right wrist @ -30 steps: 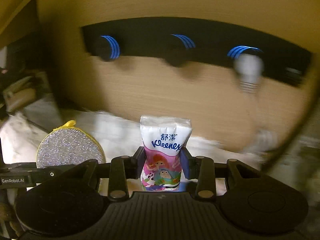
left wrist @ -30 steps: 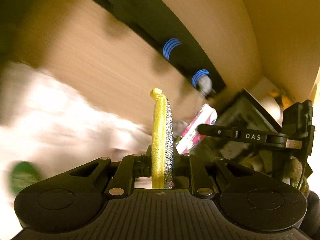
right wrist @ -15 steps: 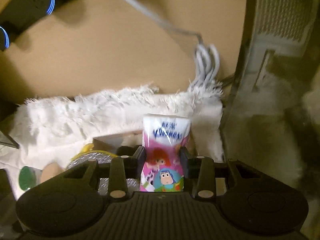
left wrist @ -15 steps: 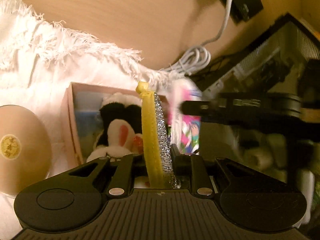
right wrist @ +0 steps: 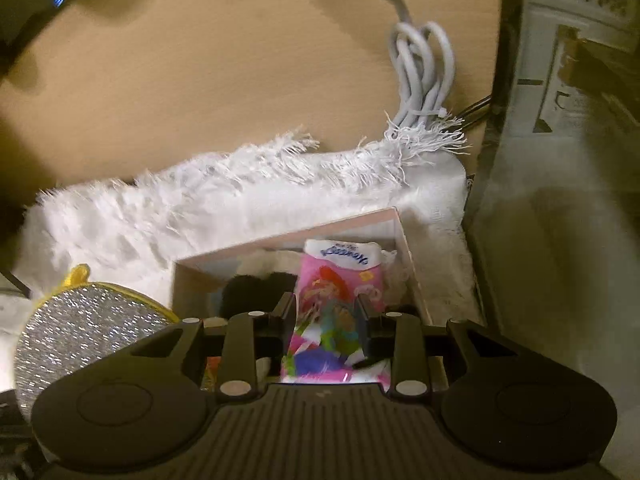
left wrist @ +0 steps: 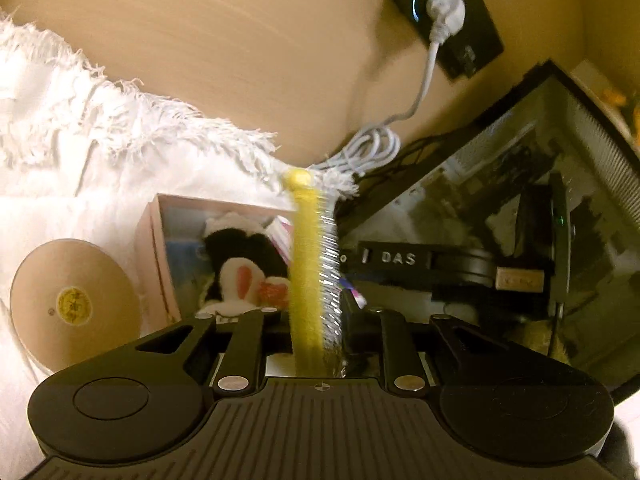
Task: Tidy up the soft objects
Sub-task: 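Lift the sponge with the left tool while the right tool lifts the Kleenex pack toward the pink box, then lower the Kleenex pack into the pink box with the right tool while the left tool lowers the sponge in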
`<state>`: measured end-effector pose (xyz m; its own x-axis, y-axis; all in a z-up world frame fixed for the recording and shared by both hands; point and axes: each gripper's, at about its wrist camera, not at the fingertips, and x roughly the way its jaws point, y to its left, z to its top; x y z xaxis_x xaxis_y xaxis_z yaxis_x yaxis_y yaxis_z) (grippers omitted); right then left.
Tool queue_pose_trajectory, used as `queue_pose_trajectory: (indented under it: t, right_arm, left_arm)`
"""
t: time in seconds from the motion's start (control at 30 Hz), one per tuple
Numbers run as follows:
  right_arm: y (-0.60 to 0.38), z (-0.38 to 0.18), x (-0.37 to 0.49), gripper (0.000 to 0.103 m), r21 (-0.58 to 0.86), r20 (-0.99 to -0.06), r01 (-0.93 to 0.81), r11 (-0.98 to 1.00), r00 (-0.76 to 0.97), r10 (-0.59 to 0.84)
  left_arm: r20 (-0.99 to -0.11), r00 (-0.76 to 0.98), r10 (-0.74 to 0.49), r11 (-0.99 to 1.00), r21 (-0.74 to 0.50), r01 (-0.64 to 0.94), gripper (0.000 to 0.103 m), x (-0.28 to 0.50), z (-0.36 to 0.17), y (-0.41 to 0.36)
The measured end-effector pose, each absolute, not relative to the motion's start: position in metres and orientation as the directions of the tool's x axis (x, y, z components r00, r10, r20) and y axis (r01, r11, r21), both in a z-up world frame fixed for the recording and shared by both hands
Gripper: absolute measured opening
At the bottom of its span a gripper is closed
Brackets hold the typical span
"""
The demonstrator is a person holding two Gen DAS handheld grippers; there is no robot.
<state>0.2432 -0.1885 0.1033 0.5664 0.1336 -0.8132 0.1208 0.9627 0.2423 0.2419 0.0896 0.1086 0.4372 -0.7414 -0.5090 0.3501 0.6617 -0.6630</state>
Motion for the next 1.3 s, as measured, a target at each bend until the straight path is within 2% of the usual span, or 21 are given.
queue_pose_trajectory:
  t: [0.13, 0.2, 0.27, 0.33, 0.6, 0.7, 0.93, 1.13, 1.3]
  right_arm:
    - [-0.187, 0.123, 0.227, 0.040, 0.291, -0.777, 0.117, 0.949, 0.608, 0.164]
    - [-0.188, 0.130, 0.219, 0.044, 0.291, -0.761, 0.122, 0.949, 0.631, 0.152]
    - [-0.190, 0.134, 0.214, 0.044, 0.283, -0.754, 0.128, 0.950, 0.642, 0.138]
    - [-0.192, 0.133, 0.211, 0.044, 0.283, -0.757, 0.140, 0.949, 0.640, 0.131]
    - [-0.215, 0.068, 0.216, 0.044, 0.335, -0.849, 0.261, 0.905, 0.500, 0.170]
    - [-0.214, 0.058, 0.210, 0.044, 0.366, -0.839, 0.267, 0.891, 0.509, 0.193]
    - [-0.205, 0.092, 0.196, 0.044, 0.283, -0.821, 0.211, 0.936, 0.558, 0.122]
    - [-0.199, 0.134, 0.170, 0.044, 0.202, -0.745, 0.168, 0.965, 0.666, 0.040]
    - [-0.183, 0.146, 0.148, 0.044, 0.181, -0.701, 0.051, 0.982, 0.707, 0.093]
  left_arm:
    - [-0.477, 0.400, -0.782, 0.614, -0.696, 0.371, 0.018, 0.247, 0.106, 0.088]
    - [-0.506, 0.374, -0.778, 0.624, -0.693, 0.362, 0.018, 0.253, 0.095, 0.080]
    - [-0.553, 0.352, -0.756, 0.654, -0.669, 0.353, 0.018, 0.257, 0.079, 0.070]
    - [-0.564, 0.336, -0.754, 0.656, -0.665, 0.355, 0.018, 0.258, 0.068, 0.065]
    - [-0.568, 0.345, -0.747, 0.664, -0.629, 0.404, 0.018, 0.251, 0.074, 0.056]
    - [-0.580, 0.365, -0.729, 0.684, -0.584, 0.438, 0.018, 0.245, 0.085, 0.059]
    - [-0.529, 0.410, -0.743, 0.669, -0.600, 0.438, 0.019, 0.237, 0.110, 0.081]
    - [-0.537, 0.397, -0.744, 0.667, -0.632, 0.395, 0.018, 0.246, 0.102, 0.085]
    - [-0.547, 0.363, -0.754, 0.653, -0.684, 0.326, 0.018, 0.263, 0.077, 0.074]
